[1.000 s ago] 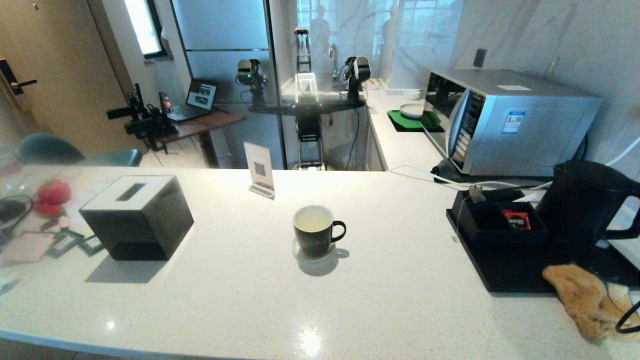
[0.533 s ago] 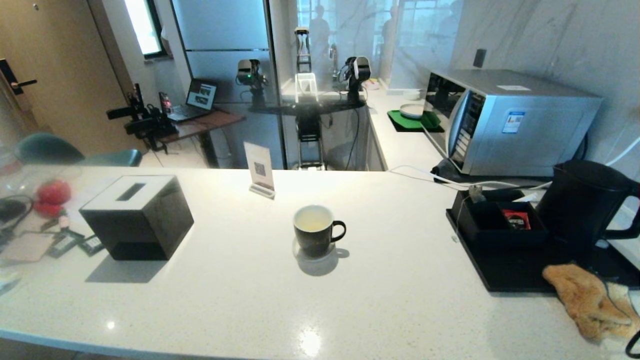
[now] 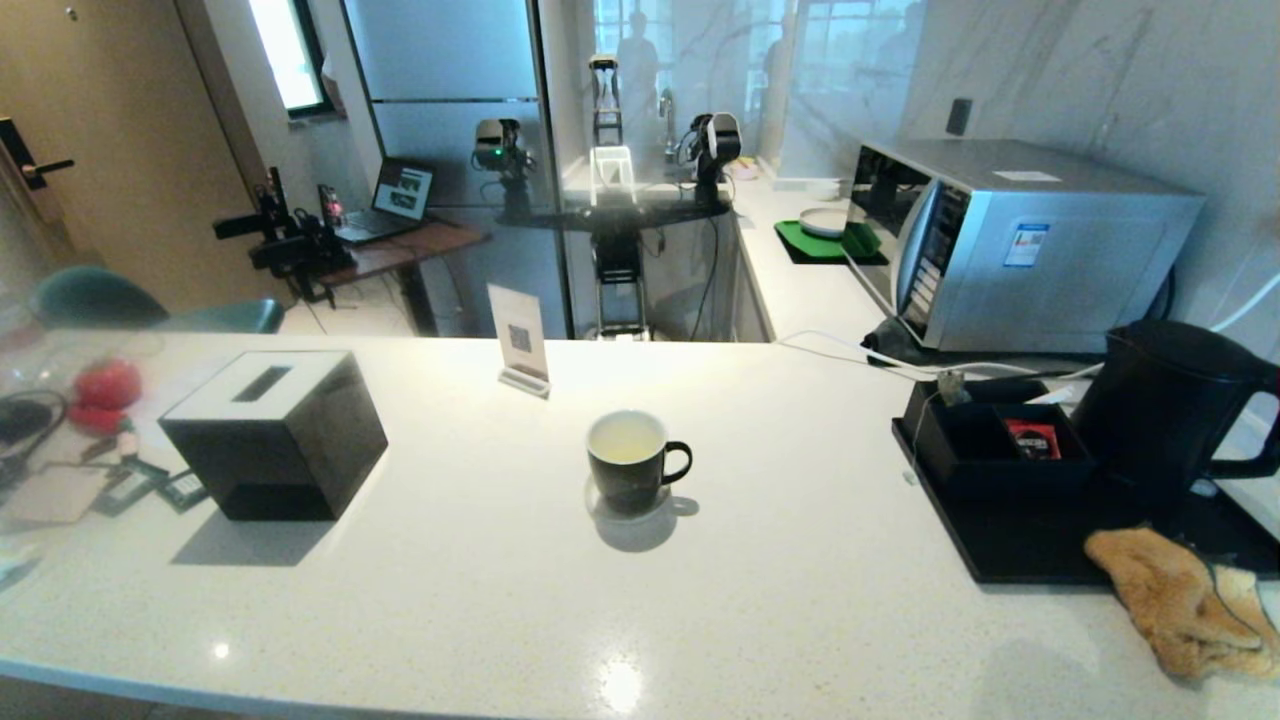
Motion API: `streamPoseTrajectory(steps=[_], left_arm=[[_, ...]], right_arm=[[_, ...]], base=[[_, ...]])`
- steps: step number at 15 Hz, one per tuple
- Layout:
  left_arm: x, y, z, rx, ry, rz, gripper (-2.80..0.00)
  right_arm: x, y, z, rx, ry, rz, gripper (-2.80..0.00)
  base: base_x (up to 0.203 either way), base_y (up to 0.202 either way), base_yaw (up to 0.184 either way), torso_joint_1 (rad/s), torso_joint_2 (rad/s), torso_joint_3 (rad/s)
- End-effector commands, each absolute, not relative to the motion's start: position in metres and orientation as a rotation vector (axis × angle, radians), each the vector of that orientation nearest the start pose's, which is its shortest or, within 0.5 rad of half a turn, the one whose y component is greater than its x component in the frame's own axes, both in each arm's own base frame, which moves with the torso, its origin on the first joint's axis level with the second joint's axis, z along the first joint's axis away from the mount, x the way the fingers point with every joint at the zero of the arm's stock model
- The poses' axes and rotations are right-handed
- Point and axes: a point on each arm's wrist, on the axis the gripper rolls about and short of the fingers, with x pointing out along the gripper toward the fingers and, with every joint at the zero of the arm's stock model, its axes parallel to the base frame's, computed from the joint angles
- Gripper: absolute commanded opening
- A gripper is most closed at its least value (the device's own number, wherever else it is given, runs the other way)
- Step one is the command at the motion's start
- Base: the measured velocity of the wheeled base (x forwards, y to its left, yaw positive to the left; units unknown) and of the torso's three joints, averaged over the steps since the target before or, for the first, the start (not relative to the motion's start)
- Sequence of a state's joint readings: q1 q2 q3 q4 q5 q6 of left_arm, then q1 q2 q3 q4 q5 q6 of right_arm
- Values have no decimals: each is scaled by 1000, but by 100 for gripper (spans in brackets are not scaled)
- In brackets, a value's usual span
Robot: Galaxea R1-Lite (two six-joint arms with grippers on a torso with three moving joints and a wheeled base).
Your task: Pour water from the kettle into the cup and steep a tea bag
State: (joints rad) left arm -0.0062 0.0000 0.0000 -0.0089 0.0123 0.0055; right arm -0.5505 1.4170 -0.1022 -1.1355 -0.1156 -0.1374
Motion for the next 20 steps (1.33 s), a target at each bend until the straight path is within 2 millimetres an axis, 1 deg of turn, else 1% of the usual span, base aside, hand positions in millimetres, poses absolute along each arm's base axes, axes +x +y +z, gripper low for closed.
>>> streamPoseTrajectory(steps=[1,4,6,8,10,12,14,20], left_arm=[[-23,0,76,6,-8,6,-280],[-23,0,76,6,-8,7,-280],[-23,0,76,6,-8,8,-280],[-23,0,76,6,-8,6,-280],[-23,0,76,6,-8,7,-280],[-23,0,76,6,-8,6,-280],[-23,0,76,6,-8,6,-280],[-23,0,76,6,-8,8,-280]], right_arm=[[126,-75,143,-111,148,-608,-280],[104,-40,144,-125,92,-429,-280],[88,-23,142,-127,74,-313,-280],[76,-12,138,-128,79,-214,-280],[74,-7,138,-129,70,-148,-280],[79,-4,141,-129,68,-114,-280],[89,-4,147,-130,82,-103,-280],[132,-4,168,-106,111,-70,-280]], base=[[0,0,0,0,0,0],[0,0,0,0,0,0],[0,0,0,0,0,0],[0,0,0,0,0,0],[0,0,0,0,0,0],[0,0,0,0,0,0],[0,0,0,0,0,0],[0,0,0,0,0,0]])
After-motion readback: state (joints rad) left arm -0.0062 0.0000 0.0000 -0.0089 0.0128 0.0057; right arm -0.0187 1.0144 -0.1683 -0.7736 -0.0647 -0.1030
